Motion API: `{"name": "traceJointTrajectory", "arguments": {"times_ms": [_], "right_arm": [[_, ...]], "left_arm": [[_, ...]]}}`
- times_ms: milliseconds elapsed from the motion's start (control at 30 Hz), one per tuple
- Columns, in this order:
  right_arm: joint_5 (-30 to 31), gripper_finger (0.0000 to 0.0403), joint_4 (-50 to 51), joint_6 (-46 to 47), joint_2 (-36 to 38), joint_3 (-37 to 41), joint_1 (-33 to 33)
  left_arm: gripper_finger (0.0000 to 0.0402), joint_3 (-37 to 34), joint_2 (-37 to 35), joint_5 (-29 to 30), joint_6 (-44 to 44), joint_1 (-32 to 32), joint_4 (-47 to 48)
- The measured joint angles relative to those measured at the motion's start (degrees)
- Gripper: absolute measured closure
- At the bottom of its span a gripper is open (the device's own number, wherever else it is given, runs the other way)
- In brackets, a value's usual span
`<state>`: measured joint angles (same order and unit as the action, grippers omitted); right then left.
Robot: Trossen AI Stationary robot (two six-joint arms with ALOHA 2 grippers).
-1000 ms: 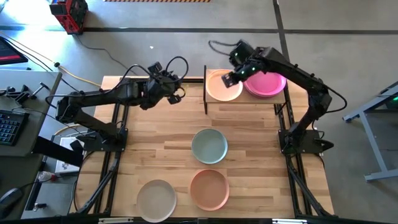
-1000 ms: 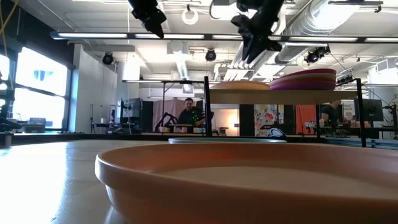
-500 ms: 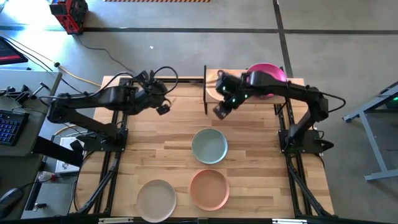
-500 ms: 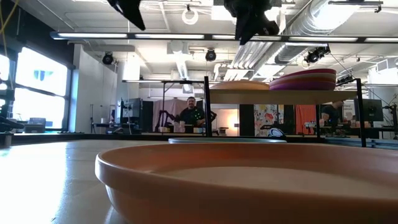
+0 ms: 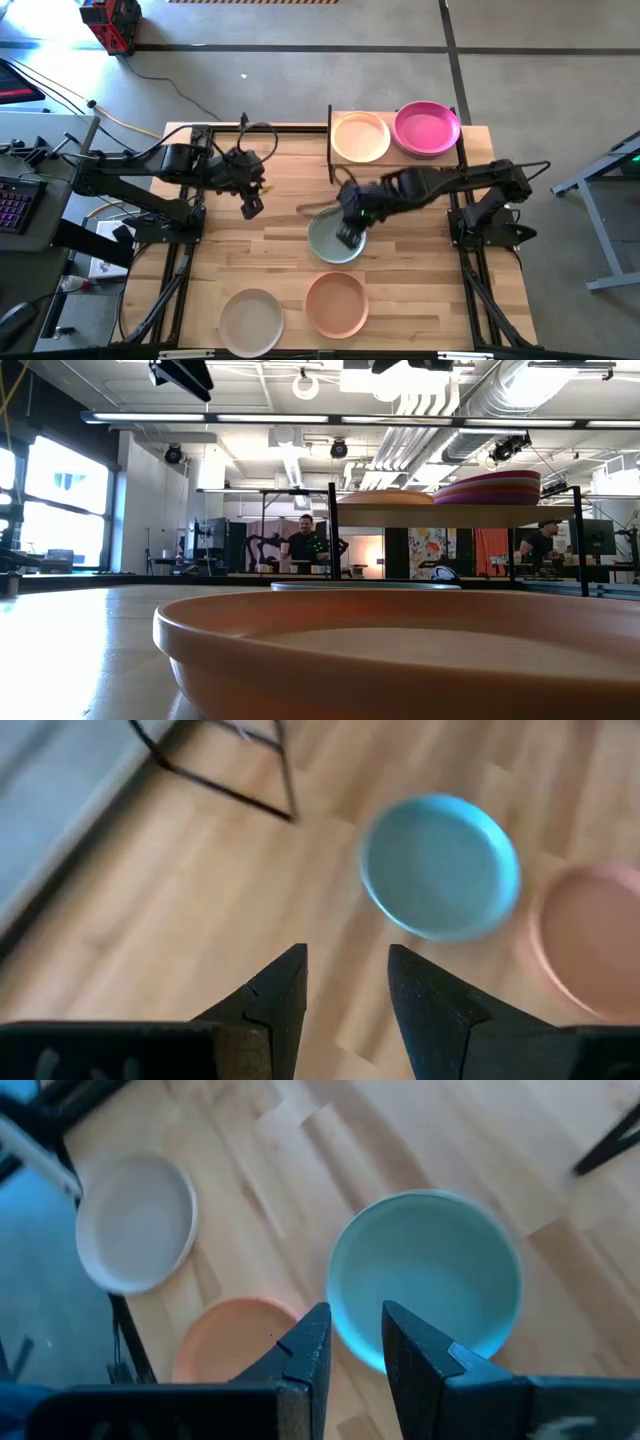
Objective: Place and stack plates onto a shelf
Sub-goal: Stack the light blue plate on top of the yellow plate on the shelf
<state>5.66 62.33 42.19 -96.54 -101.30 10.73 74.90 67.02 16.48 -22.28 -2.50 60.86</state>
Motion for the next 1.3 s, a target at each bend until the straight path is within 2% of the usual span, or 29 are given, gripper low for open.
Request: {"name": "traceJointTrajectory", "arguments": {"times_ms": [100,233,533,633,833,1000,1300], "right_arm": [[0.1,0.0331,-0.1,-0.2,-2.2,0.0,3.1],[-0.1,0.0331,-0.3,-2.0,-5.7,0.0,6.5],[0.4,0.0331,-2.2,-15.8,-14.8,0.0,11.5],[0.5,0.0331,-2.1,-18.7,-17.9,0.0,12.1],[4.9,0.0331,-1.2,-20.0,-21.6,0.1,11.8],[5.1,0.0331,-1.3,-22.3,-23.1,0.2,11.4],[4.7,0.0331,-5.6,-23.2,-23.2,5.9,10.9]], "left_arm": [[0.0271,-1.2,0.1,-2.8,-3.5,-2.8,0.6],[0.0271,-2.1,0.1,-3.5,-7.1,-7.1,0.6],[0.0271,-4.1,0.1,-2.4,-14.9,-14.4,0.6],[0.0271,-4.8,0.1,-2.4,-16.7,-16.3,0.5],[0.0271,-4.9,0.1,-2.2,-19.8,-19.2,0.4],[0.0271,-4.9,0.1,-2.2,-21.1,-20.5,0.4],[0.0271,-4.9,0.1,-2.2,-21.1,-21.6,0.4]]}}
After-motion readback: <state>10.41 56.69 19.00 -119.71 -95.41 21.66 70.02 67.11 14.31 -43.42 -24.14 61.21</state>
